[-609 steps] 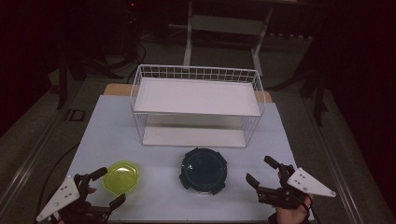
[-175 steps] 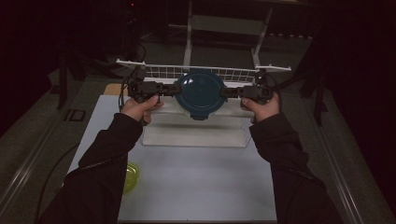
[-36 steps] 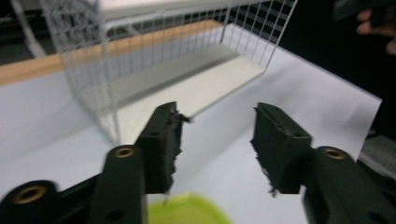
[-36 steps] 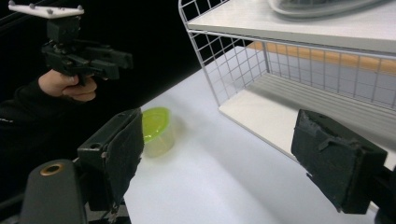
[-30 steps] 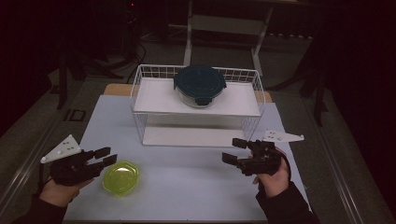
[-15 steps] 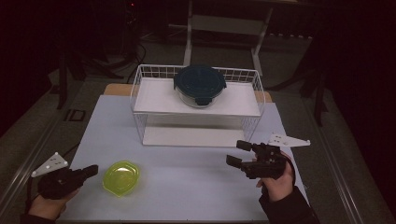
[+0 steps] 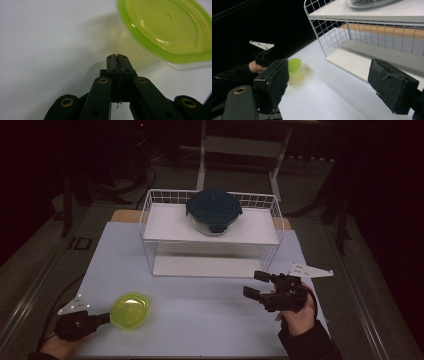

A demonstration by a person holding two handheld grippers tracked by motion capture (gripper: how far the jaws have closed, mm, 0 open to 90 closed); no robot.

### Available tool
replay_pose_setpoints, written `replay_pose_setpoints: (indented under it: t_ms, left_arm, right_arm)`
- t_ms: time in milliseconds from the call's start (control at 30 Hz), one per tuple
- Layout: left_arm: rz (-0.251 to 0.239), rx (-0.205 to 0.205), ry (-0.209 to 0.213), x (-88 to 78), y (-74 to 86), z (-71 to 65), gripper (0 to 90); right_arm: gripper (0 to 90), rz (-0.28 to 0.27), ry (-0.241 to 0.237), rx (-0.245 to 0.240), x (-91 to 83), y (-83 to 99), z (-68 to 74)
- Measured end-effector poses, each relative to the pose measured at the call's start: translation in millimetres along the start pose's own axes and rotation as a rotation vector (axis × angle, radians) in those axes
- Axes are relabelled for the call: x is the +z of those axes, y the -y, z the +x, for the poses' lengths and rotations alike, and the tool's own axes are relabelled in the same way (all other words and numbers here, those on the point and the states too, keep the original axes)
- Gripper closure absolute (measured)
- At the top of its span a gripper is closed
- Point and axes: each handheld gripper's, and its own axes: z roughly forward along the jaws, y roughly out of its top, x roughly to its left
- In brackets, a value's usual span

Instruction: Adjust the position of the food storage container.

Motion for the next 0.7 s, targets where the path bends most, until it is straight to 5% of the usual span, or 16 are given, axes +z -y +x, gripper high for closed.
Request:
replay_pose_setpoints:
  t_ms: [467, 700]
  left_arm:
    - [0.035, 0.054, 0.103, 21.5, -10.1, -20.6, 88.9]
    - [0.034, 0.065, 0.094, 27.6, -18.2, -20.8, 88.9]
  right_arm:
    - [16.9, -0.005, 0.009, 0.004, -3.3, -0.1, -2.4]
    - [16.8, 0.0, 0.025, 0.003, -4.1, 0.9, -2.8]
